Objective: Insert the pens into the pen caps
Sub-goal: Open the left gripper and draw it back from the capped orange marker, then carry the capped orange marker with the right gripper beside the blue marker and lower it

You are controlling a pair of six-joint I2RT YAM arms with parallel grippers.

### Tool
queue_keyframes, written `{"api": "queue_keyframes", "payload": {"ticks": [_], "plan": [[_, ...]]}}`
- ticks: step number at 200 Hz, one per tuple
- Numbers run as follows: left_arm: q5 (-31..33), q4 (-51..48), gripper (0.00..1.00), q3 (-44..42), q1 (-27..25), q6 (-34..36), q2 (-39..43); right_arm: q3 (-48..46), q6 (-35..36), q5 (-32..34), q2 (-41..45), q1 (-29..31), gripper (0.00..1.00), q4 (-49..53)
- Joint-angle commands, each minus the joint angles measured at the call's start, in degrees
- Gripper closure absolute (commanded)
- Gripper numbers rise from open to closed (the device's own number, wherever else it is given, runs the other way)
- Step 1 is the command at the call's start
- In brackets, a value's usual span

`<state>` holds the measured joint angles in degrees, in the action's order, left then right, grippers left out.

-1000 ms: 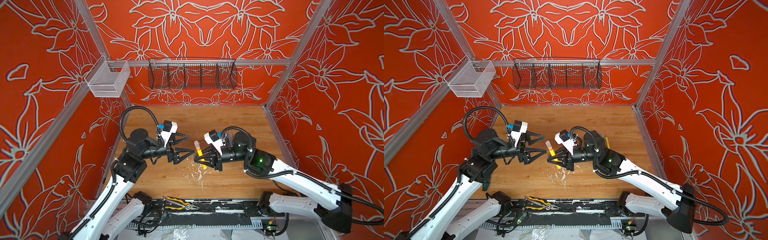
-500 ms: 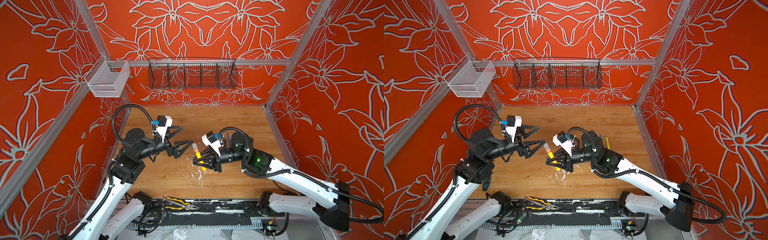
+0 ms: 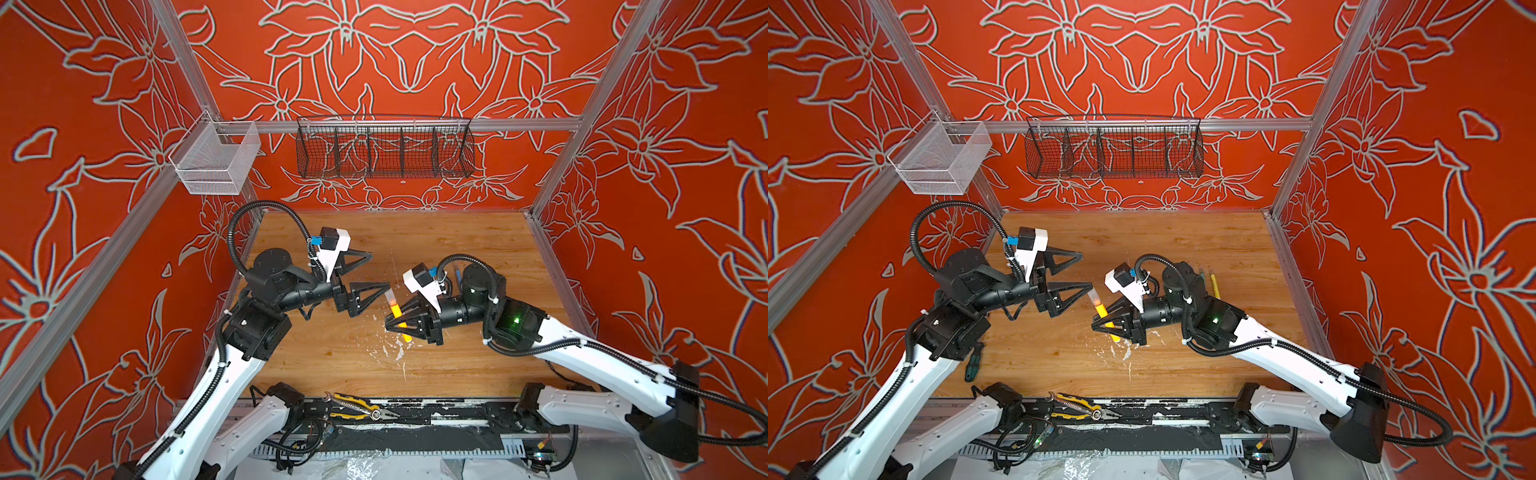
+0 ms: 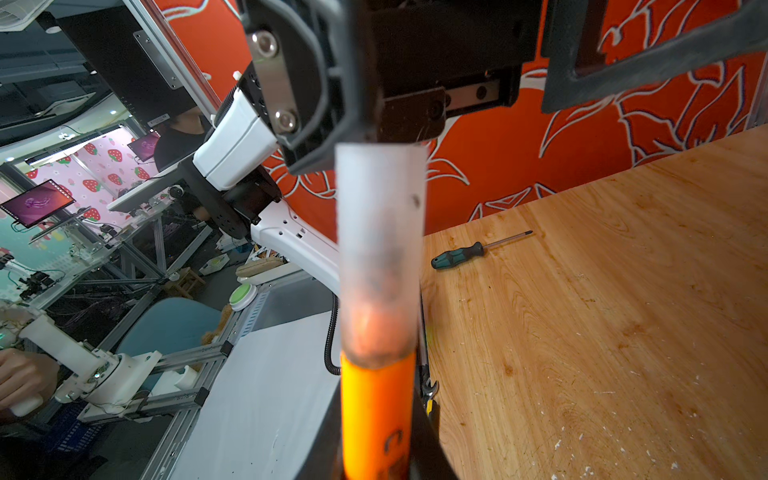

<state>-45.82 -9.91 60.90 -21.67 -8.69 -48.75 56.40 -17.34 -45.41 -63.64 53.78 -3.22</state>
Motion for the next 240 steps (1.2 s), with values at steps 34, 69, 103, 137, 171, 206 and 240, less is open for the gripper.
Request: {"api": "queue_keyframes", "payload": {"ticks": [34, 69, 103, 137, 171, 206, 240], "plan": [[-6.41, -15.03, 0.01, 6.08, 0.24, 8.94, -3.31, 0.37, 0.80, 0.05, 0.80, 0.52, 1.00, -0.57], [-6.36, -21.70, 0.01, 6.17, 0.23, 11.41, -4.59, 1.28, 2.44, 1.52, 1.67, 0.54, 1.00, 1.29], [-8.05, -20.14, 0.03, 2.21, 0.23, 8.29, -4.36, 3.51, 4.56, 2.69, 1.85, 0.53, 1.00, 4.25], [-6.71, -19.41, 0.04, -0.53, 0.18, 7.42, -3.42, 4.89, 5.59, 2.92, 2.13, 0.45, 1.00, 4.66], [-1.96, -15.40, 0.02, -1.25, 0.24, 6.76, 0.47, 4.46, 6.03, 5.54, 1.00, -0.02, 1.00, 7.16], [11.10, -13.28, 0.02, -2.57, 0.40, 6.73, 3.60, 2.46, 1.33, 17.45, -1.02, -4.78, 1.00, 13.02], [18.71, -12.70, 0.03, -3.94, 0.75, 5.22, 4.37, 5.12, -3.10, 35.69, -8.98, -10.96, 1.00, 26.75]]}}
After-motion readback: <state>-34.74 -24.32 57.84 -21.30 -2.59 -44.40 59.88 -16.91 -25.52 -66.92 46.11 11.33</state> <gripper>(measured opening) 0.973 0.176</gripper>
